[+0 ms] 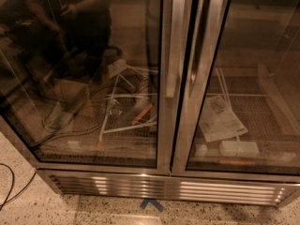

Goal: Open top drawer

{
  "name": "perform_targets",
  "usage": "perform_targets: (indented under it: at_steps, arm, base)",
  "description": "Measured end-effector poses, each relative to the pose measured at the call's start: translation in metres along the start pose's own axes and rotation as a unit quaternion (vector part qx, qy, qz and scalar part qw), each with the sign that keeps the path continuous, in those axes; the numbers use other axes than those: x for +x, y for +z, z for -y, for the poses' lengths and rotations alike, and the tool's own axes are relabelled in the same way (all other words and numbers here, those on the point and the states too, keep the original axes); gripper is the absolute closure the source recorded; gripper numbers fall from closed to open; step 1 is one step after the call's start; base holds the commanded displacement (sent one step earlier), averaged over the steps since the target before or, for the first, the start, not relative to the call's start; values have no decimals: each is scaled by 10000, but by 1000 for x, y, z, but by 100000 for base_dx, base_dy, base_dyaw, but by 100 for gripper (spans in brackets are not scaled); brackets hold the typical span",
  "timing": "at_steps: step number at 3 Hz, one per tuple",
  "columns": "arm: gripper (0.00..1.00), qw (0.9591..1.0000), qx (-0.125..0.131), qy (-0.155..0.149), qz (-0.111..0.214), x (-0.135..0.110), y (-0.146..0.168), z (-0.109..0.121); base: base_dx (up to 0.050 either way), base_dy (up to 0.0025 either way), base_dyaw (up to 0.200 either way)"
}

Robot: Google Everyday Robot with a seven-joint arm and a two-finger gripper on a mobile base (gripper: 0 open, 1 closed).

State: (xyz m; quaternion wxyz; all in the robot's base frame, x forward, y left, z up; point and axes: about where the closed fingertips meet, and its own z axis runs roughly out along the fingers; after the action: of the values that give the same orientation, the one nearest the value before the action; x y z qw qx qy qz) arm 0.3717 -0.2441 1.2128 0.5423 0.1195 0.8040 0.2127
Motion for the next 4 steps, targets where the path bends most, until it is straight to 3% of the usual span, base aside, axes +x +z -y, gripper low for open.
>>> perform_targets:
  at_steps: [3, 4]
  arm:
    - [0, 9991, -15, -414, -95, 38, 22, -6]
    - [0, 9991, -15, -414, -95, 38, 22, -7]
  base:
    - [0, 0, 0]
    - [0, 0, 0]
